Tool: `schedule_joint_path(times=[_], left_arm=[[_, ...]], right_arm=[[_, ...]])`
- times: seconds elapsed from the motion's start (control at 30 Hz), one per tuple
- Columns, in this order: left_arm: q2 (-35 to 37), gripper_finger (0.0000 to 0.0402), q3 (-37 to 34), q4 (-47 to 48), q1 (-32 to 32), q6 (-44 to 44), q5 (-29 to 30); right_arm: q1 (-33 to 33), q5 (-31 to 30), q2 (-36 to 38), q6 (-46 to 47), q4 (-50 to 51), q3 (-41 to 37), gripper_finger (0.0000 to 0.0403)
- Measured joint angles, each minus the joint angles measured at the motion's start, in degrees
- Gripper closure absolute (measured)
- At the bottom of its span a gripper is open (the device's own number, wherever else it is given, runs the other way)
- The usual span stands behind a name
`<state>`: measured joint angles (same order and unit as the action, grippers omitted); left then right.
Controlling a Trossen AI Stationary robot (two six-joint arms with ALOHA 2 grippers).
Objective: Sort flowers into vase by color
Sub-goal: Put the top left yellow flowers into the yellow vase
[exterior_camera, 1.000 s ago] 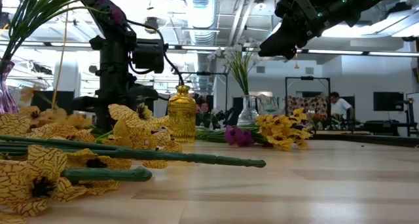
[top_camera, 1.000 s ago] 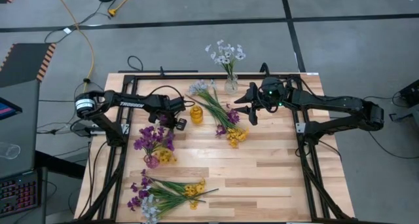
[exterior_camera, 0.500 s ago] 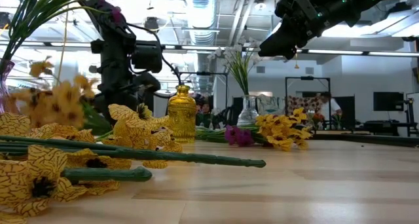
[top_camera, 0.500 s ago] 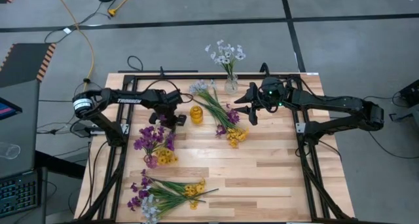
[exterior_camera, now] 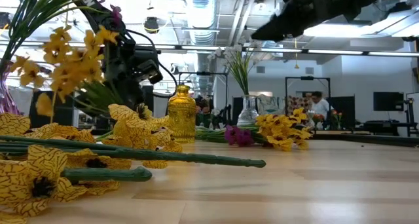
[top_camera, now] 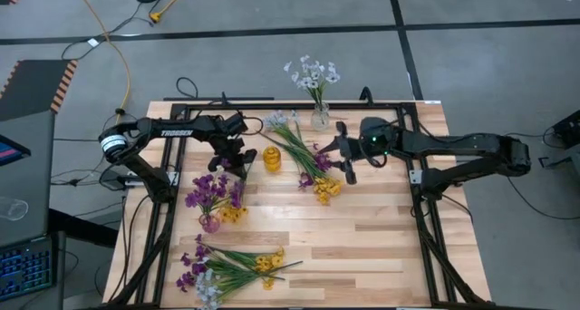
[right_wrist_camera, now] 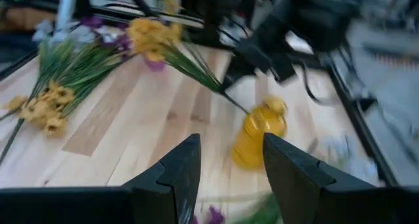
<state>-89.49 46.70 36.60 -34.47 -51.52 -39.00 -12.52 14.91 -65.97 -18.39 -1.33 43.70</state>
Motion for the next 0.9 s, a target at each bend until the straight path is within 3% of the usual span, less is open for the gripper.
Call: schedule_joint_path(times=[0.1,0.33,0.6,0.9], left_arm=[[0.0,0.0391,0.0,-2.2,-1.0,-0.7,-2.8],[0.1,0.0391,0.0,-8.1,-2.1,-5.3,-10.1],[0.1,0.0391,0.0,-12.4,-2.1,-10.3,-14.6],[0.1,0.0391,0.1,-16.0,-2.1,-14.6,-16.4]], right_arm=[[2.7,-0.1,-2.6,-5.2,-5.2,0.0,0.0211],[7.7,-9.0,-12.5,-16.4,-19.8,0.0,0.0211],[10.8,-10.4,-24.3,-21.1,-39.2,0.2,0.0211],[11.6,-10.5,-36.9,-21.3,-42.2,8.4,0.0211]])
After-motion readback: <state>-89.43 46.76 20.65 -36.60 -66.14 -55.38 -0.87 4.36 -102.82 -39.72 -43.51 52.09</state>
